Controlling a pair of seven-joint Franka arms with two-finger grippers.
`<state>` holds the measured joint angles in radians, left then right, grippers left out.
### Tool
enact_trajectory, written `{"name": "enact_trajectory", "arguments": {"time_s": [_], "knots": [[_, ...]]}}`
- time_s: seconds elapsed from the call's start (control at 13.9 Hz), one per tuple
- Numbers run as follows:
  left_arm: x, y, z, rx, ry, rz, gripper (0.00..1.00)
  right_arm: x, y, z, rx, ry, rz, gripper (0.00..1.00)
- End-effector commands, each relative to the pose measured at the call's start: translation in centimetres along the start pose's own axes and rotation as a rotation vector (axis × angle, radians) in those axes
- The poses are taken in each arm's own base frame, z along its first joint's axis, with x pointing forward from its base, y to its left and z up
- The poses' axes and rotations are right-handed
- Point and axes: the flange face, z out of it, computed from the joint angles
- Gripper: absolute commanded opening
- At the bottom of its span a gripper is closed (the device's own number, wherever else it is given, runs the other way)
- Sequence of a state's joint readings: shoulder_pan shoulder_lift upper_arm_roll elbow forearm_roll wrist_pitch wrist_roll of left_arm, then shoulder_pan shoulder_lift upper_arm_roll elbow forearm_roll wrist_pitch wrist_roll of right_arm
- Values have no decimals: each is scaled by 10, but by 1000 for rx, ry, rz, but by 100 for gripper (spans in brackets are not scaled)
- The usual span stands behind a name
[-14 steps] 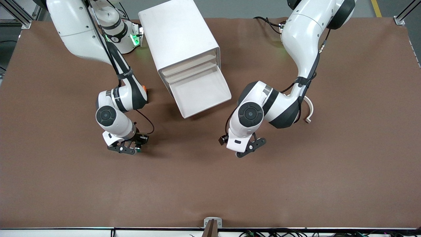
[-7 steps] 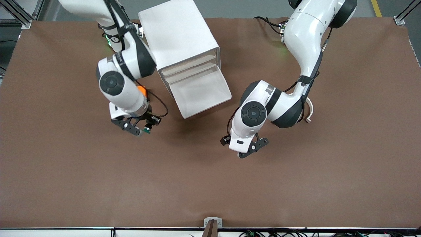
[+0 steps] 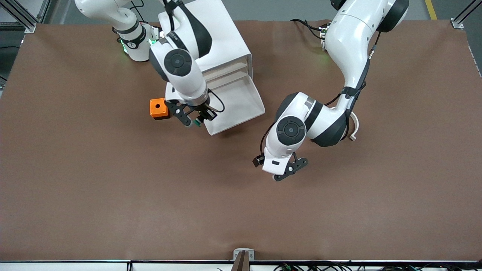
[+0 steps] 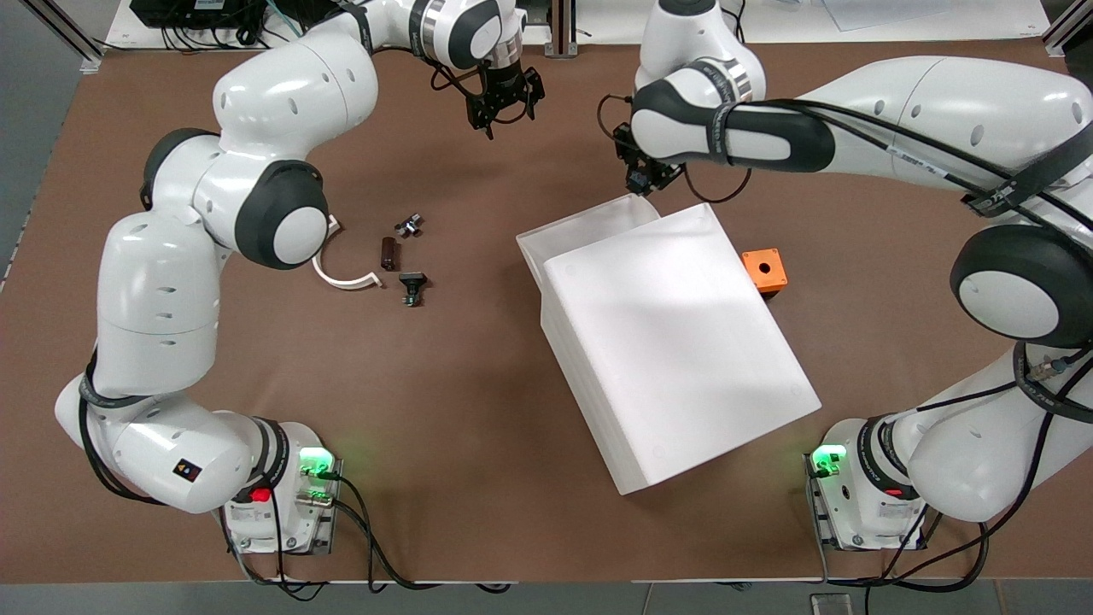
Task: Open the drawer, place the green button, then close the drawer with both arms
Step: 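Lower the green button into the open drawer with the right gripper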
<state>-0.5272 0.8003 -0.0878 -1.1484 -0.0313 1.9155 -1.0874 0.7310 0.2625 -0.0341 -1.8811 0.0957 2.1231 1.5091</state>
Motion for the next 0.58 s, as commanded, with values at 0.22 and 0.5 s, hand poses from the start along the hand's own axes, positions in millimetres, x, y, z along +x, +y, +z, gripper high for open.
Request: {"name": "enact_trajectory", "arguments": {"time_s": [0.22, 0.5], "knots": [[-3, -6, -9, 5, 15, 12, 100, -60, -5, 16, 47, -9, 159, 0], [-4, -5, -9, 6, 17, 14, 100, -93, -11, 47, 55, -3, 194, 0]]}}
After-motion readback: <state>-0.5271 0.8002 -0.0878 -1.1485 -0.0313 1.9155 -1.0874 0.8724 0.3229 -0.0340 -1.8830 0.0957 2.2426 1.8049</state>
